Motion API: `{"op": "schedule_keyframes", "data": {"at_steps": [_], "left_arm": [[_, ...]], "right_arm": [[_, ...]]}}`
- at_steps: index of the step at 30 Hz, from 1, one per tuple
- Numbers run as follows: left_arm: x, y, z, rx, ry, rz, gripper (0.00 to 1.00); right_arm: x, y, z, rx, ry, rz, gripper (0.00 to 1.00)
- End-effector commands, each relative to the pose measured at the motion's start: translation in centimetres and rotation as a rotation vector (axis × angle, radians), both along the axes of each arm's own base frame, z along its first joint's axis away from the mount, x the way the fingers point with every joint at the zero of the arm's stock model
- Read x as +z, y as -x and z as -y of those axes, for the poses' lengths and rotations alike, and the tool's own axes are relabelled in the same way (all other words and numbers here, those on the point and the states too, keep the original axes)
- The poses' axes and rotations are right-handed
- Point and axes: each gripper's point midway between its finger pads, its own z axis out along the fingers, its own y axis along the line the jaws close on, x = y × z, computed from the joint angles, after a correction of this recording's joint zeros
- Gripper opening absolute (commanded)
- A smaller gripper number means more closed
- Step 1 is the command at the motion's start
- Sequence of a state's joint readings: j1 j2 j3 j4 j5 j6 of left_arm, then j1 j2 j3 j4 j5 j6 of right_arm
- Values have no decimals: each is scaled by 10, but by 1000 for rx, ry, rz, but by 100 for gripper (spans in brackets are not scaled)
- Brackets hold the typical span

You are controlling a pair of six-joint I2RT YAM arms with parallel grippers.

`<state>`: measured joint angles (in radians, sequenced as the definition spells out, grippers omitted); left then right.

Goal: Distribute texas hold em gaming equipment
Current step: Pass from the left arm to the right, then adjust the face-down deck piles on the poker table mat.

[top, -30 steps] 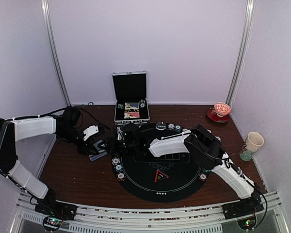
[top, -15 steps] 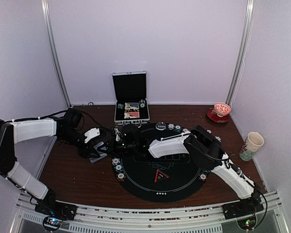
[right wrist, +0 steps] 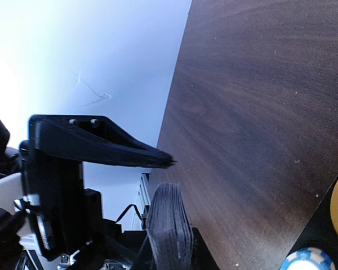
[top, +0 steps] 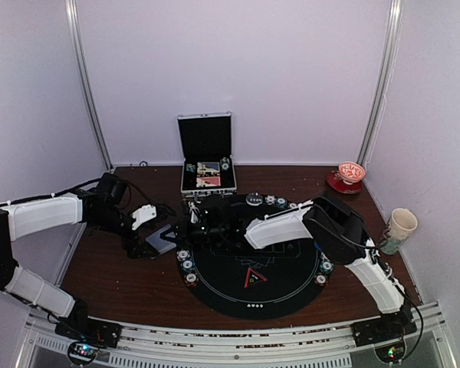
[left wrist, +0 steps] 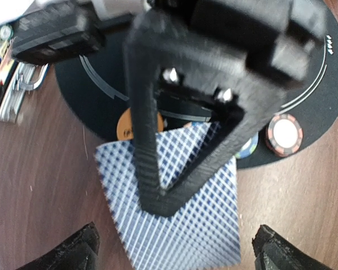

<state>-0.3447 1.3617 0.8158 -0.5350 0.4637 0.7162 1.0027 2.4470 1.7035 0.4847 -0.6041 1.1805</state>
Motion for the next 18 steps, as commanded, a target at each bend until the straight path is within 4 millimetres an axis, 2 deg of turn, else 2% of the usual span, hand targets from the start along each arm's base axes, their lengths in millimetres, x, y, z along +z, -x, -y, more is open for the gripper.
{"op": "schedule_keyframes", "data": {"at_steps": [1, 3, 8, 13, 18], "left_arm": [[9, -8, 21, -35, 36, 85, 98], [17, -11, 35, -54, 62, 108, 98], [40, -22, 66, -104, 120, 185, 98], [52, -24, 101, -179, 169, 185, 98], [52, -24, 122, -213, 194, 196, 98]], "right_arm": [[80, -3, 16, -50, -140, 109, 0], [92, -3, 30, -81, -154, 124, 0], [100, -4, 68, -155, -185, 113, 0], [93, -7, 95, -224, -157, 115, 0], [87, -12, 113, -284, -136, 124, 0]]}}
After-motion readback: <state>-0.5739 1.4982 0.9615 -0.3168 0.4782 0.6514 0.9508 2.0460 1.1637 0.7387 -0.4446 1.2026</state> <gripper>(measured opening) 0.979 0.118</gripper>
